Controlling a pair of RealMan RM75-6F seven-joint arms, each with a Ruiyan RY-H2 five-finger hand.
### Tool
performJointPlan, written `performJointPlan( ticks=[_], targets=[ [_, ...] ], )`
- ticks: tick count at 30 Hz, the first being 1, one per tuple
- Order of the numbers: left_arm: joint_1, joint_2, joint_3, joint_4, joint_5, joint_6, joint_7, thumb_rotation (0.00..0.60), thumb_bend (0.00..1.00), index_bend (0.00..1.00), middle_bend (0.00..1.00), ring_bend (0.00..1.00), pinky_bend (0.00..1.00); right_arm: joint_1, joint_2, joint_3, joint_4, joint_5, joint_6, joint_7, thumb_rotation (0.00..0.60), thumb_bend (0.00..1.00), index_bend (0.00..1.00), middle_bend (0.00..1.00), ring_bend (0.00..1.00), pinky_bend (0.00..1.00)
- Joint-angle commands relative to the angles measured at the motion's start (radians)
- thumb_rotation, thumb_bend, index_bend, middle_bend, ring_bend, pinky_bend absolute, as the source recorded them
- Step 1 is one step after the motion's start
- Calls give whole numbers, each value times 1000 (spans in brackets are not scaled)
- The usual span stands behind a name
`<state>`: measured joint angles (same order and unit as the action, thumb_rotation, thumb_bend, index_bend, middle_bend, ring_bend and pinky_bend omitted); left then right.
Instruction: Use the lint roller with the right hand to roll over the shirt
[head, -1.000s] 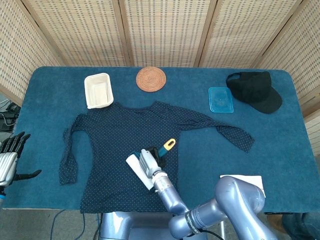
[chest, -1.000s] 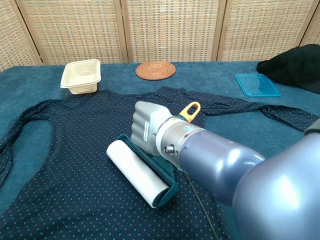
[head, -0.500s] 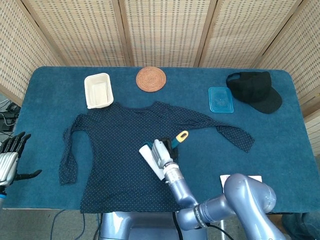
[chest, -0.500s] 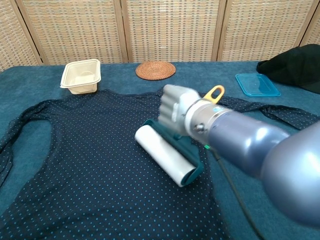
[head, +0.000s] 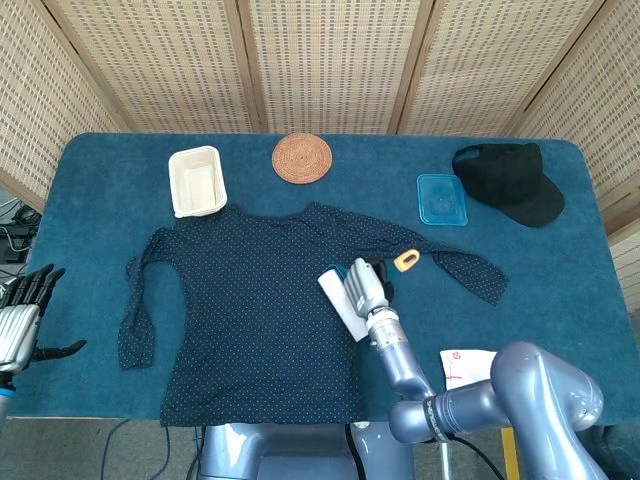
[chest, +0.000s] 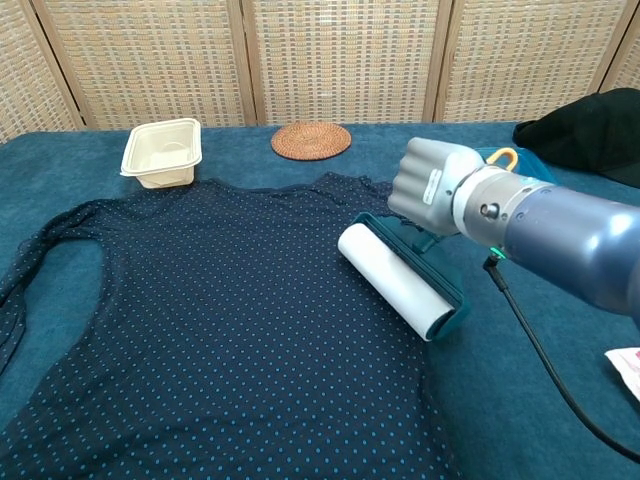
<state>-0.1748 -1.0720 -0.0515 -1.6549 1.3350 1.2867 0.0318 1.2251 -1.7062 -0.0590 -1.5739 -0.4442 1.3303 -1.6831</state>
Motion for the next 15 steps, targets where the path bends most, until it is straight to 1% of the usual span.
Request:
performJointPlan(
  ticks=[1,3,6,9,10,12,13,15],
  targets=[
    [1,3,0,-1,4,2,-8,600,0,0,0,0,0,-27,29,9,-31,-76,19,73,600,18,0,981,1000,1000],
    [4,9,1,-4,10,8,-20,600,0,0,0,0,0,-48,62,10,-61,-123,46,117,600,2,0,981,1000,1000],
    [11,21,4,-11,28,22,-41,600,0,0,0,0,0,-91,141,-1,-126,-192,88,194,600,0,0,980,1000,1000],
    [15,26,8,-15,41,30,-51,600,0,0,0,0,0,-127,201,-10,-166,-243,105,267,600,0,0,969,1000,1000],
    [16,27,9,-16,45,32,-53,600,0,0,0,0,0,-140,220,-13,-175,-263,110,296,600,0,0,955,1000,1000],
    [19,32,12,-20,59,42,-59,600,0,0,0,0,0,-187,284,-30,-195,-339,124,408,600,0,0,897,982,997],
    [21,33,14,-23,66,47,-61,600,0,0,0,0,0,-214,317,-41,-197,-385,131,476,600,0,0,831,933,957],
    [25,36,17,-26,79,58,-65,600,0,0,0,0,0,-266,367,-57,-194,-460,148,605,600,0,0,662,767,768]
  ],
)
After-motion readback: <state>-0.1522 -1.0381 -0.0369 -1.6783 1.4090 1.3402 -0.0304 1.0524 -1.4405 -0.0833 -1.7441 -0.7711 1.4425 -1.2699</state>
